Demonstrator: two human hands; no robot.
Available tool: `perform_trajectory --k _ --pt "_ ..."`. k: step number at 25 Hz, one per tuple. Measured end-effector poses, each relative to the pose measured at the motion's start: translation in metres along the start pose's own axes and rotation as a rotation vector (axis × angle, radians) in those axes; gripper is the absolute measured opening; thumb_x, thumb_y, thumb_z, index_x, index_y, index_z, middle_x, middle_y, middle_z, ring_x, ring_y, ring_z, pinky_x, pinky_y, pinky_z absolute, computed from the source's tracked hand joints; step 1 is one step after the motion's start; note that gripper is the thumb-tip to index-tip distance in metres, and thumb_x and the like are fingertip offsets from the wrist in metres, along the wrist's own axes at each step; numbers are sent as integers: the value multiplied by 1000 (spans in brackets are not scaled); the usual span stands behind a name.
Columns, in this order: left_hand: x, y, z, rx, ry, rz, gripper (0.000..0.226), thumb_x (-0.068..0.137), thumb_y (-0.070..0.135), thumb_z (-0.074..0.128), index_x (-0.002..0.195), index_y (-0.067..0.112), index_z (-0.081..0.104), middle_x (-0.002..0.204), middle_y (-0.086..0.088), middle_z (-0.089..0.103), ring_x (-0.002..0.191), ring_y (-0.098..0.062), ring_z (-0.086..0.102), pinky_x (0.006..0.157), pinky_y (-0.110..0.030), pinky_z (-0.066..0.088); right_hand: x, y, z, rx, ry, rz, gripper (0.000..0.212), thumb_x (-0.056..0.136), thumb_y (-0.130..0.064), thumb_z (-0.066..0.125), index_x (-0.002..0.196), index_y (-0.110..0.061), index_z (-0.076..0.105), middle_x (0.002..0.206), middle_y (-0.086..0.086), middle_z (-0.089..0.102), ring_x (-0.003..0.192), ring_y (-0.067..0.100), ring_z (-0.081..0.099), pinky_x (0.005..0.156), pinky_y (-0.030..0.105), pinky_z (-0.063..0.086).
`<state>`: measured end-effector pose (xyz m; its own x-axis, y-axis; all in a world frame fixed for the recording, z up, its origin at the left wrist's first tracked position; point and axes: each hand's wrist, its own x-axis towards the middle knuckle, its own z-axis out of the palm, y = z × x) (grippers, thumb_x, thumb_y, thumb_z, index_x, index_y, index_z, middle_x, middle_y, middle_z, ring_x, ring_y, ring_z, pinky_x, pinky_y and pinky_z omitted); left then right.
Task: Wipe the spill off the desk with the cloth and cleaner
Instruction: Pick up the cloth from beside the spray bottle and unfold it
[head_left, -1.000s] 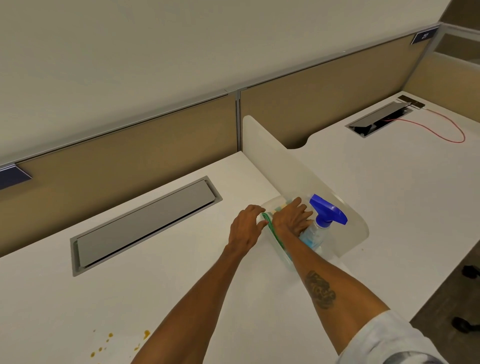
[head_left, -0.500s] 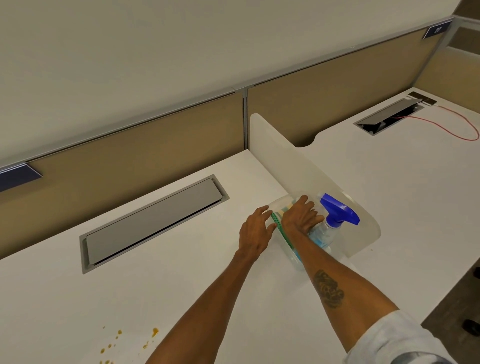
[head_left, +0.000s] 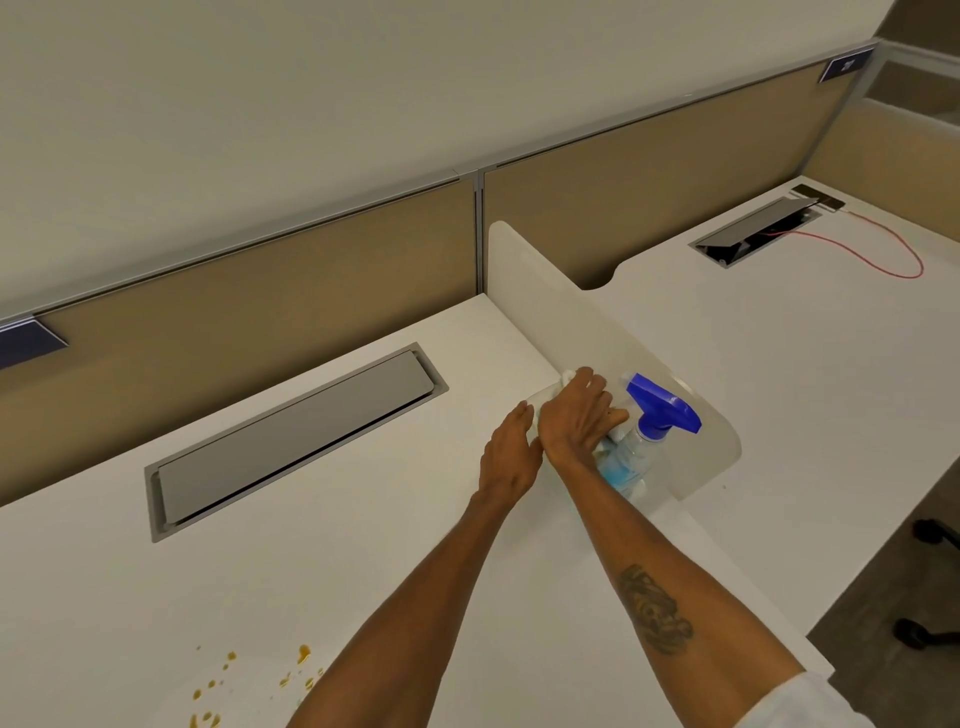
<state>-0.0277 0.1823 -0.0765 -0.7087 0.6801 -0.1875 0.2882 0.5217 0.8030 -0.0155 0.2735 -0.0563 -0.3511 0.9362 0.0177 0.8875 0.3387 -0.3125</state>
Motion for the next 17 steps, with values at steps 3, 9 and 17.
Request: perform_trajectory --k 3,9,17 --pt "-6 4 -3 -275 -56 2 54 108 29 39 158 13 25 160 -10 37 146 -28 39 121 -44 31 -14 -9 -6 -5 46 -79 54 91 -40 67 131 -13 45 125 15 59 114 27 53 101 46 33" --pt "-16 19 -28 -422 -158 18 92 84 73 51 149 9 35 139 -10 52 129 -31 54 108 -41 46 -38 -29 -28 76 137 -128 56 89 -49 67 131 -19 48 127 13 59 116 26 50 106 44 29" --pt "-42 28 -105 -361 63 172 54 109 27 34 159 15 19 163 -11 30 146 -24 38 119 -38 35 -72 -62 -85 367 99 -358 45 91 -39 67 129 -18 56 128 8 62 116 23 56 104 38 36"
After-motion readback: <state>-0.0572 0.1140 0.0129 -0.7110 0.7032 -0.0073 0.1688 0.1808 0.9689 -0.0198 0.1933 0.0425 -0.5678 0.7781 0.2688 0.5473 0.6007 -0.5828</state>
